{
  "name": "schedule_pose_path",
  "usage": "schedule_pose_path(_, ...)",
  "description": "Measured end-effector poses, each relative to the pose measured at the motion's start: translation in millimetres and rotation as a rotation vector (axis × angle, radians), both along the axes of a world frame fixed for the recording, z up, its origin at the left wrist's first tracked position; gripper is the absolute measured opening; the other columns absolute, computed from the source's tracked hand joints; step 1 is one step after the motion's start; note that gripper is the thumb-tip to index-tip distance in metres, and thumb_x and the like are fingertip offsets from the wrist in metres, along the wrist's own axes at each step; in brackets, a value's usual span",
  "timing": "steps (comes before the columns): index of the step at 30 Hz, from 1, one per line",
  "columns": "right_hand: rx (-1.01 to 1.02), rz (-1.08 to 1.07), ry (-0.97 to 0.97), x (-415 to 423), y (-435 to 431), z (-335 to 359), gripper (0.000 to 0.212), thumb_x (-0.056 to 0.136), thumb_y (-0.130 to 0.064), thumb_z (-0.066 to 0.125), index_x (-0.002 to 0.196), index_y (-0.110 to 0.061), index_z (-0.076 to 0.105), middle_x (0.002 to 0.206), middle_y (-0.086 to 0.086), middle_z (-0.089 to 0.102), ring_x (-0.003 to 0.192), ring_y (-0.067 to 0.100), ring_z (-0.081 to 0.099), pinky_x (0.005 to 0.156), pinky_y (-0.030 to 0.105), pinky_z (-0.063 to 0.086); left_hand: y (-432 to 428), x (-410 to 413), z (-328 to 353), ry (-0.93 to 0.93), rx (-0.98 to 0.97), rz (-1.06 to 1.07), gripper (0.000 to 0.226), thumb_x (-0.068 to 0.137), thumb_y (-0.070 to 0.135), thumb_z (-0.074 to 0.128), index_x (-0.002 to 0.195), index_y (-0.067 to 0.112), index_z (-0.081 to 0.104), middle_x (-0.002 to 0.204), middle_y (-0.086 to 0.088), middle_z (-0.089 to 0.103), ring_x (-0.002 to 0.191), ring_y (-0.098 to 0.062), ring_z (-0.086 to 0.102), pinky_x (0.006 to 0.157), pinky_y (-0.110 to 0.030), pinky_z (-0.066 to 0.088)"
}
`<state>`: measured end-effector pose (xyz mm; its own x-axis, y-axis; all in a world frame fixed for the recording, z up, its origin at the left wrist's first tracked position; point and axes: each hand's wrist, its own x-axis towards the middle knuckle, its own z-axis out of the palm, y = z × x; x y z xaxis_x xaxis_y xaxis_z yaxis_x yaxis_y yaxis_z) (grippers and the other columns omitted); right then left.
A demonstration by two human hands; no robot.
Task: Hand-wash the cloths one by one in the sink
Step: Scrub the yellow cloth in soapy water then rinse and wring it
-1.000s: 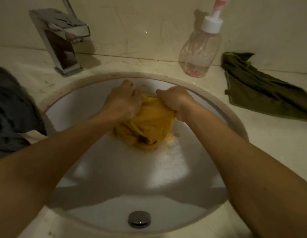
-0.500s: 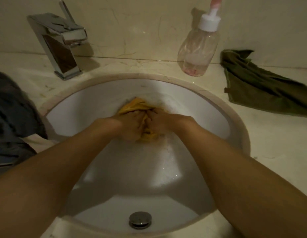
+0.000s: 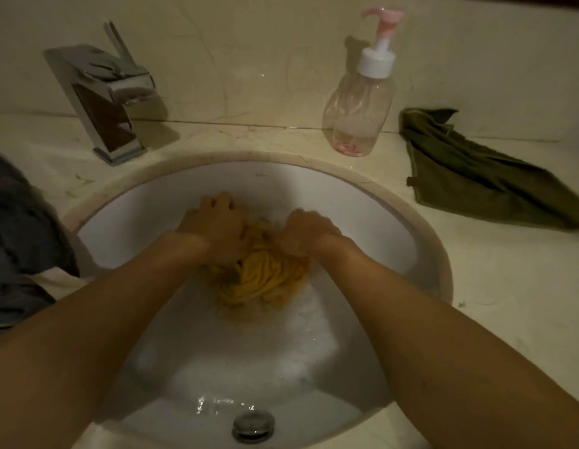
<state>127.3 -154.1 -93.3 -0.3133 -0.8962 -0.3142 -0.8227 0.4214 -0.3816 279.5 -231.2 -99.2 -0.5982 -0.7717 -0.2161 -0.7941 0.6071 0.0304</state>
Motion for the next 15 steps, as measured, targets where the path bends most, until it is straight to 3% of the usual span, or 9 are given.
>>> schedule_pose_path(3, 0.073, 0.062, 0.048, 2, 2, 1, 0.035, 0.101, -0.033, 0.056, 0.126, -0.008, 0.061, 0.128, 0.014, 0.062, 0.11, 0.032, 0.061, 0.079, 0.034, 0.045, -2, 1, -4, -0.073, 0.091, 0.036, 0.048, 0.099, 0.053, 0.044, 0.134, 0.02, 0.05, 0.135, -0.01, 0.052, 0.118, -0.034, 0.055, 0.093, -0.041, 0.047)
schedule_pose_path(6, -0.201, 0.002, -0.037, 7, -4, 12, 0.023, 0.103, -0.033, 0.051, 0.114, -0.018, 0.064, 0.115, 0.007, 0.064, 0.105, 0.03, 0.062, 0.09, 0.04, 0.052, -1, -1, 3, 0.054, 0.062, 0.065, 0.044, 0.084, 0.054, 0.042, 0.102, 0.019, 0.062, 0.119, -0.011, 0.063, 0.103, -0.034, 0.062, 0.082, -0.041, 0.05)
schedule_pose_path(8, -0.425, -0.086, -0.318, 9, -8, 22, 0.024, 0.108, -0.036, 0.042, 0.109, -0.021, 0.061, 0.106, 0.002, 0.064, 0.098, 0.023, 0.062, 0.088, 0.041, 0.053, 2, -3, 16, 0.255, 0.029, 0.116, 0.035, 0.087, 0.045, 0.038, 0.087, 0.017, 0.059, 0.108, -0.015, 0.066, 0.096, -0.036, 0.062, 0.081, -0.044, 0.051)
schedule_pose_path(10, -0.6, -0.162, -0.552, 11, -7, 29, 0.026, 0.11, -0.034, 0.038, 0.106, -0.017, 0.057, 0.097, 0.001, 0.062, 0.09, 0.018, 0.061, 0.08, 0.037, 0.053, 5, -7, 26, 0.609, 0.115, 0.293, 0.026, 0.102, 0.035, 0.038, 0.097, 0.016, 0.055, 0.103, -0.009, 0.061, 0.091, -0.027, 0.058, 0.076, -0.039, 0.047)
schedule_pose_path(12, -0.656, -0.225, -0.607, 11, -6, 32, 0.026, 0.111, -0.03, 0.037, 0.105, -0.013, 0.055, 0.094, 0.002, 0.059, 0.085, 0.016, 0.057, 0.075, 0.031, 0.048, 10, -18, 31, 0.951, 0.311, 0.43, 0.025, 0.106, 0.035, 0.034, 0.102, 0.021, 0.054, 0.1, -0.002, 0.059, 0.089, -0.018, 0.056, 0.072, -0.033, 0.043)
schedule_pose_path(15, -0.611, -0.406, -0.638, 22, -7, 33, 0.026, 0.109, -0.026, 0.037, 0.109, -0.01, 0.057, 0.104, 0.007, 0.063, 0.098, 0.024, 0.061, 0.092, 0.041, 0.052, 22, -37, 33, 1.179, 0.536, 0.462, 0.023, 0.105, 0.034, 0.039, 0.103, 0.026, 0.06, 0.1, -0.001, 0.063, 0.092, -0.018, 0.061, 0.077, -0.034, 0.05)
